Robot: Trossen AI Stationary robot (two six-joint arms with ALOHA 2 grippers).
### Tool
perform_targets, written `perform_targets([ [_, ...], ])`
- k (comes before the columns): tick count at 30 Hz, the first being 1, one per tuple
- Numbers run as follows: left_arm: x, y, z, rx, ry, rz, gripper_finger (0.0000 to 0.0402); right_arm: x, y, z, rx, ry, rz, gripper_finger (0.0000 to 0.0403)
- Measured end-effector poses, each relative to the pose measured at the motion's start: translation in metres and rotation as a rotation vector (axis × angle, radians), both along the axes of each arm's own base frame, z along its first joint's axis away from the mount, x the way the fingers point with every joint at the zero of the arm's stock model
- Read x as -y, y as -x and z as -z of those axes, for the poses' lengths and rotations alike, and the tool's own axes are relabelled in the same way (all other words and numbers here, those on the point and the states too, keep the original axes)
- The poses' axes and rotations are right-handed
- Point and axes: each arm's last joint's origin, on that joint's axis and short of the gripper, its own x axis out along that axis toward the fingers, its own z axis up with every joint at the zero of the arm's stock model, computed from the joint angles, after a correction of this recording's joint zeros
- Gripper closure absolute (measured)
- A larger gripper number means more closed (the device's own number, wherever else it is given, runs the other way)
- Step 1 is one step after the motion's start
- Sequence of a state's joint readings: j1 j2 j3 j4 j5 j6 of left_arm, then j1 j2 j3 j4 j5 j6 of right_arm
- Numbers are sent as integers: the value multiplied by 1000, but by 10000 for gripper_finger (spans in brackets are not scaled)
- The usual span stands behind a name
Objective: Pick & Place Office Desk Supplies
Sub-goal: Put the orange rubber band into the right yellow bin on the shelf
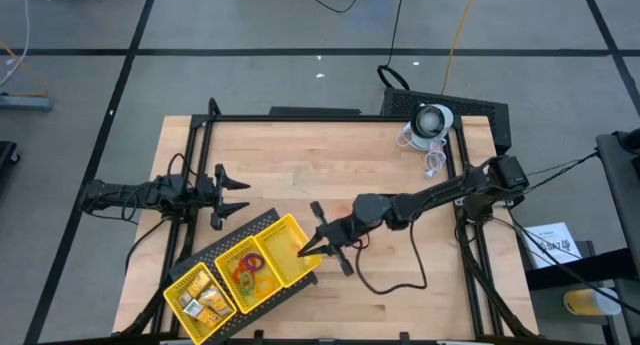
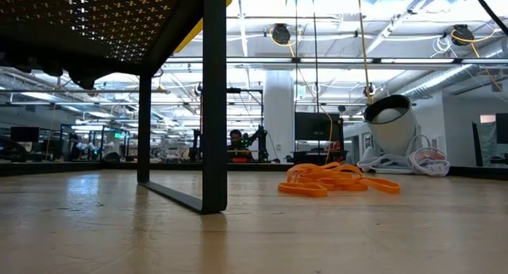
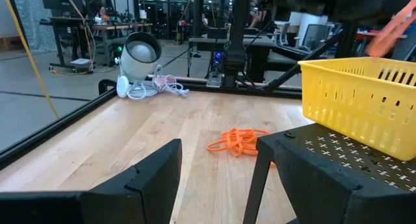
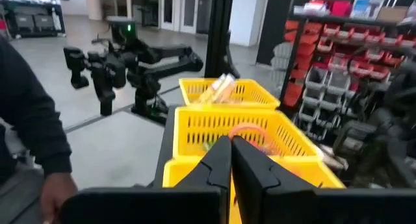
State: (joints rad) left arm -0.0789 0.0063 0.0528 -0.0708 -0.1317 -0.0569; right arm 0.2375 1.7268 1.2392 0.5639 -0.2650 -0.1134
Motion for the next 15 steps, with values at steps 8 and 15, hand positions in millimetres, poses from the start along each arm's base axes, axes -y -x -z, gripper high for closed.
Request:
perform_targets([
  [8, 0, 0, 0, 0, 0, 0, 146, -1, -3, 12, -59, 19, 1, 342],
  [15, 0, 0, 0, 0, 0, 0, 146, 0, -3, 12, -78, -5, 2, 226],
])
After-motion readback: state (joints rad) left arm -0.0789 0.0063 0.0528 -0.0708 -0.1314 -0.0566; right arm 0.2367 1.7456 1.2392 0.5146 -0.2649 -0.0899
